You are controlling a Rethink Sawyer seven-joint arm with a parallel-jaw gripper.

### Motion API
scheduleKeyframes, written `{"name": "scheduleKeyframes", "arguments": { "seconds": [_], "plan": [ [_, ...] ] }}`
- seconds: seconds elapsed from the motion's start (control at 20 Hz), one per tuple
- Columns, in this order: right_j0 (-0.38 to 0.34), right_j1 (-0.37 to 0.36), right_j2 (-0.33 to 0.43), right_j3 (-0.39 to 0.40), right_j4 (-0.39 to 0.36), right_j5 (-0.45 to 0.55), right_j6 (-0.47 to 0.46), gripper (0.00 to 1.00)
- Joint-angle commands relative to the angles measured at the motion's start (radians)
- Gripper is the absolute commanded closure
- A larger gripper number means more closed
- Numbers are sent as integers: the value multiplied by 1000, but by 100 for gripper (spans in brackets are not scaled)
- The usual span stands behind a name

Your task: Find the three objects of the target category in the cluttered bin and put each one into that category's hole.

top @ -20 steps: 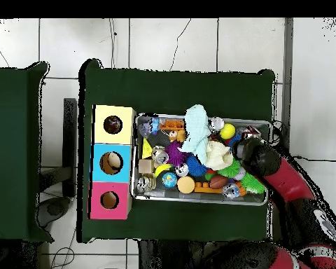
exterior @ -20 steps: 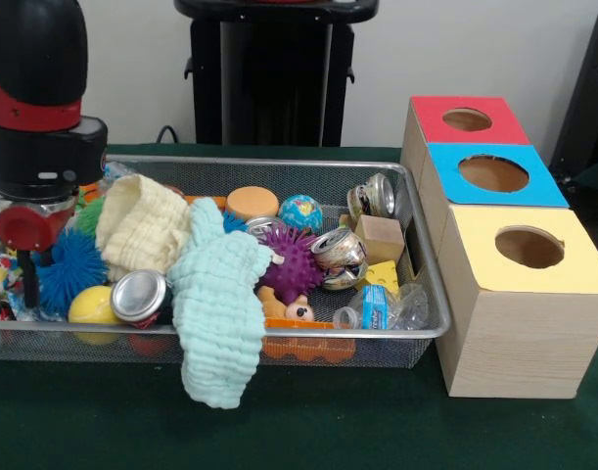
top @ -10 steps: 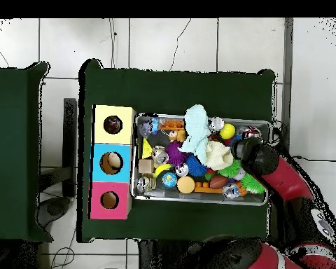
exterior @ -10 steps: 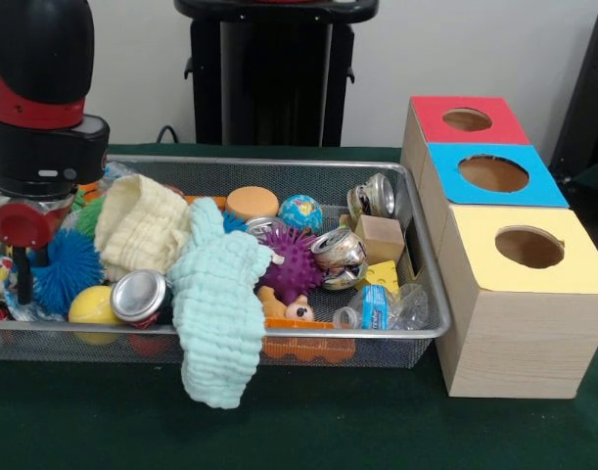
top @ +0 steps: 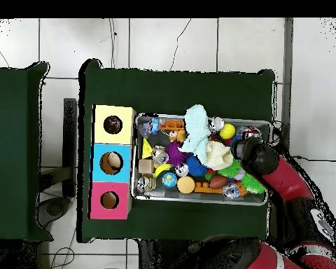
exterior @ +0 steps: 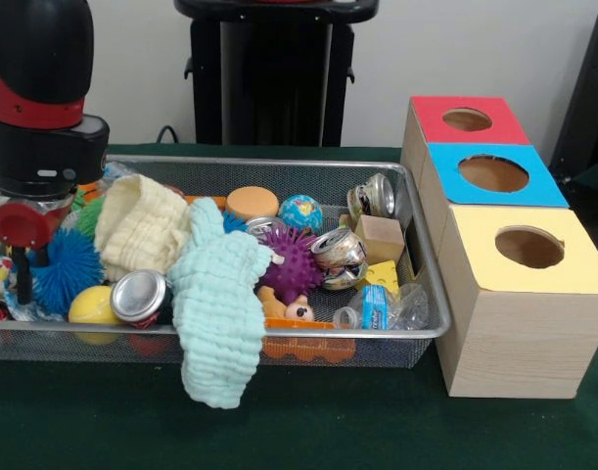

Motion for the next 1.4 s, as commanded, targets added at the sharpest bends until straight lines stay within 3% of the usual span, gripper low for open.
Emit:
{"name": "scheduleKeyframes", "arguments": {
  "seconds": [0.05,0.2,0.5,0.9,1.4],
  "plan": [
    [-6,61,46,17,32,47,108,0],
    [-13,42,49,20,29,78,95,0],
    [33,-52,-48,7,16,234,92,0],
    [-66,-76,-37,-42,-46,273,-43,0],
    [-140,18,40,-42,-81,108,-58,0]
  ]
}}
